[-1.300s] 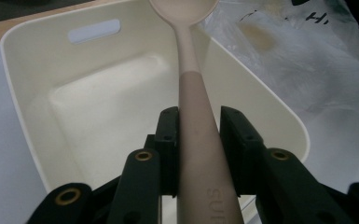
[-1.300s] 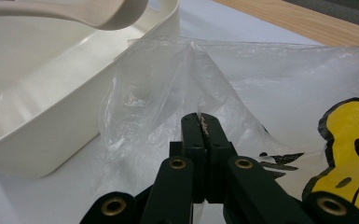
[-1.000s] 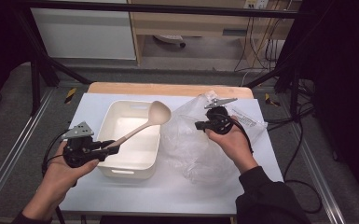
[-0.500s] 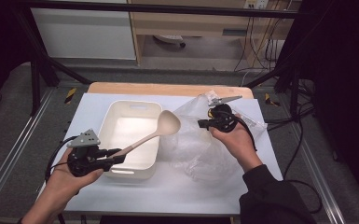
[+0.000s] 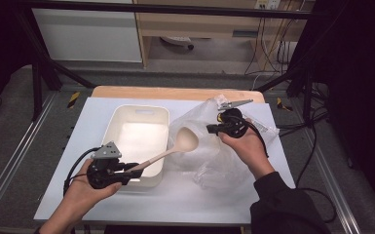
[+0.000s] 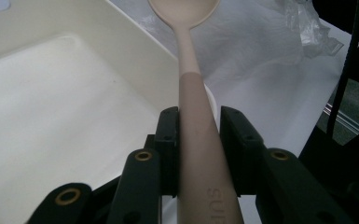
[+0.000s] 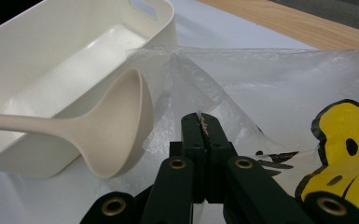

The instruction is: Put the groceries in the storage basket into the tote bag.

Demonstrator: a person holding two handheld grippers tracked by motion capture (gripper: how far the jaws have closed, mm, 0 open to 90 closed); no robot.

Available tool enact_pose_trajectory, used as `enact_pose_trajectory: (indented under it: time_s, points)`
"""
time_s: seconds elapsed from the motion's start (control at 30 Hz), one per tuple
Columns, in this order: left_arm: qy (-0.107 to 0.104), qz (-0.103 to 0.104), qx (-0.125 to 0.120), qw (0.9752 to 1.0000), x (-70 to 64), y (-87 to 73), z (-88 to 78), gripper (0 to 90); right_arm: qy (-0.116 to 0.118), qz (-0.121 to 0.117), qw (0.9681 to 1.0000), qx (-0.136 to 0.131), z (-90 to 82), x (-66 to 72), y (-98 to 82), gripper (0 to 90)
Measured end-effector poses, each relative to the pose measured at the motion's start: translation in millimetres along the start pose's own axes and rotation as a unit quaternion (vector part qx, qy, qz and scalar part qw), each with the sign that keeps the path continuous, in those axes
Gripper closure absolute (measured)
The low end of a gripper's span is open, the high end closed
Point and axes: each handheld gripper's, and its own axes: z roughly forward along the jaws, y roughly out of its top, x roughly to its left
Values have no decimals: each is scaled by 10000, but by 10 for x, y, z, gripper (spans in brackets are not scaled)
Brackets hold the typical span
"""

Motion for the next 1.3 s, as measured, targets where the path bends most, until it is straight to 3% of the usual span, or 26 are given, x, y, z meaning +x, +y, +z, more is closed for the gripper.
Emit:
enact_pose_trajectory:
  time_s: [0.5,0.73,1.17,1.3]
  points:
    - [-42,6,159,9999,-88,142,329,689,-1,21,10000,-62,-28,-8,3,900]
    - [-40,120,328,9994,-161,237,527,688,31,8,9999,-119,-58,13,21,900]
    - [54,68,310,9995,-191,460,841,688,27,35,9994,-333,-154,14,45,900]
    - [84,163,322,9993,-238,502,934,688,36,33,9993,-359,-182,21,51,900]
